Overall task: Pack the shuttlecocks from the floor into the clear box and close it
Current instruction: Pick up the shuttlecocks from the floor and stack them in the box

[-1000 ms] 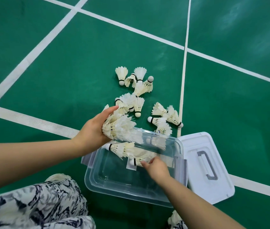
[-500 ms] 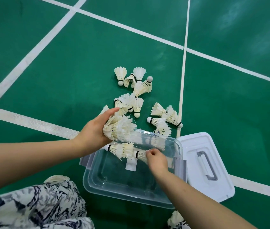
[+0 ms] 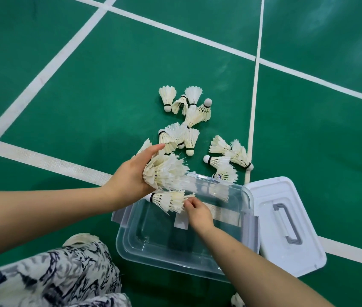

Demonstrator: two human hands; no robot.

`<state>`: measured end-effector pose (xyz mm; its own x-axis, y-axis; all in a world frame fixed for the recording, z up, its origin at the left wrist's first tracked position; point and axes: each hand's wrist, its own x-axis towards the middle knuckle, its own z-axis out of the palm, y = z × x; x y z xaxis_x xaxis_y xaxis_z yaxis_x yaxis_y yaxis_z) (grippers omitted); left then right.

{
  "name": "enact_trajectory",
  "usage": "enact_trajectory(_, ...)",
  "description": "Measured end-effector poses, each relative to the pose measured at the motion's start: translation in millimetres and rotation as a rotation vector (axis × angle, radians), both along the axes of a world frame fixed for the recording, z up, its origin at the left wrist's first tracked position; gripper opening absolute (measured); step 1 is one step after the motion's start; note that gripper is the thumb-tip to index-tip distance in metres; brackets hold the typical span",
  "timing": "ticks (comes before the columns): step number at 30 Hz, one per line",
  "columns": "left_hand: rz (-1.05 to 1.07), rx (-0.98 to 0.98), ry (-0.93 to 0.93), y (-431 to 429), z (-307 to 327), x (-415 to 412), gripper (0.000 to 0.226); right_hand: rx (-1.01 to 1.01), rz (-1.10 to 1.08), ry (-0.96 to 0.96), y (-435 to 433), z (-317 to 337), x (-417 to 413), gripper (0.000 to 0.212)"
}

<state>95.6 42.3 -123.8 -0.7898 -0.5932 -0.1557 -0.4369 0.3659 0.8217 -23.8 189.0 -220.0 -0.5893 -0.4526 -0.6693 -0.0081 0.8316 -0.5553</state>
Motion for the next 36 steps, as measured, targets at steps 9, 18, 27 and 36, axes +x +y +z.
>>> enact_trajectory(9,-0.044,-0.016,-0.033,5,0,-6,0.082,-0.606,-0.223,0.379,11,81,-3,0.02)
enact_trajectory(18,-0.053,0.031,-0.035,20,1,-5,0.072,-0.658,0.377,0.759,-8,134,19,0.035)
enact_trajectory(27,-0.088,0.019,-0.06,25,-1,-7,0.076,-0.709,-0.04,0.57,5,133,11,0.026)
enact_trajectory(36,-0.09,0.063,-0.109,24,-4,-8,0.083,0.11,0.351,0.697,59,80,-29,0.016)
